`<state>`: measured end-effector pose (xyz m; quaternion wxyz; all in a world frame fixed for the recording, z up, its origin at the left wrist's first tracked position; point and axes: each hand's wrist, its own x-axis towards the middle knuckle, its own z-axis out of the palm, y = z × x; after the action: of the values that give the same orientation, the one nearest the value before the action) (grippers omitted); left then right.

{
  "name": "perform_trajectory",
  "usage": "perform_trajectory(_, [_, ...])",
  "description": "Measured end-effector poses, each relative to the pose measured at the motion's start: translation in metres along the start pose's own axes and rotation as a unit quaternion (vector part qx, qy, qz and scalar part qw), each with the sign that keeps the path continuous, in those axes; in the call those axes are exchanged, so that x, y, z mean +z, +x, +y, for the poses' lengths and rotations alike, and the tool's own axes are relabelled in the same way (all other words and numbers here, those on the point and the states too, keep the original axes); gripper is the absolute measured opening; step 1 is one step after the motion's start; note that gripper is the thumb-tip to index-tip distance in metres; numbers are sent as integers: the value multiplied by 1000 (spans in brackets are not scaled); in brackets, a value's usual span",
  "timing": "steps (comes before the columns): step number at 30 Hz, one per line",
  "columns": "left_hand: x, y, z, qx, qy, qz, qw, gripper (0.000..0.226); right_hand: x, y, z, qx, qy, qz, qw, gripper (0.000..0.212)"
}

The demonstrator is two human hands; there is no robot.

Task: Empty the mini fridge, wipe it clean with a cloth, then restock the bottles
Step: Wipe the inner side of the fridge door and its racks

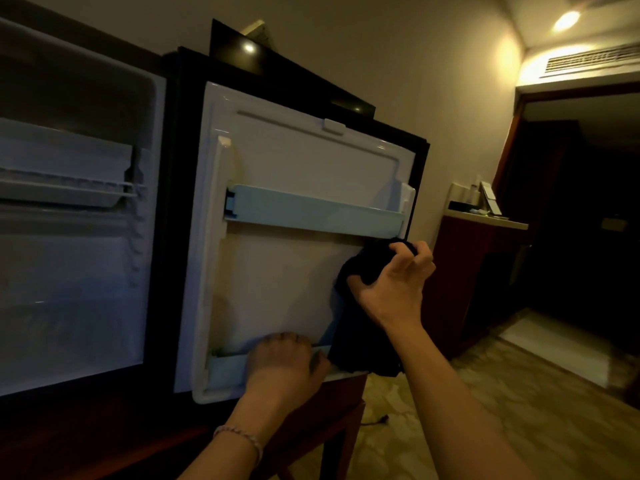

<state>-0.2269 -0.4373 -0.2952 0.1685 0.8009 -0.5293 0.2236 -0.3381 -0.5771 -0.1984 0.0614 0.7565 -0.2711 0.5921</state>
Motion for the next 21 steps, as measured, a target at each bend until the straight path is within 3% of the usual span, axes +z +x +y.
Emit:
perform_trajectory(3, [-5, 1, 0, -4, 3, -39, 999, 50, 1, 1, 11, -25, -6, -5, 1000, 73])
perform_trajectory(6, [-4, -1, -1, -2, -6, -29, 1000, 51, 1, 3, 13, -18, 27, 27, 999, 64])
perform_trajectory(13, [-3, -2, -2, -5, -3, -39, 999, 52, 0, 12, -1, 45, 86, 105, 990, 56])
perform_trajectory(21, [-5, -1, -2, 4, 20, -46, 999, 55, 7, 4, -10, 132, 82, 129, 979, 49])
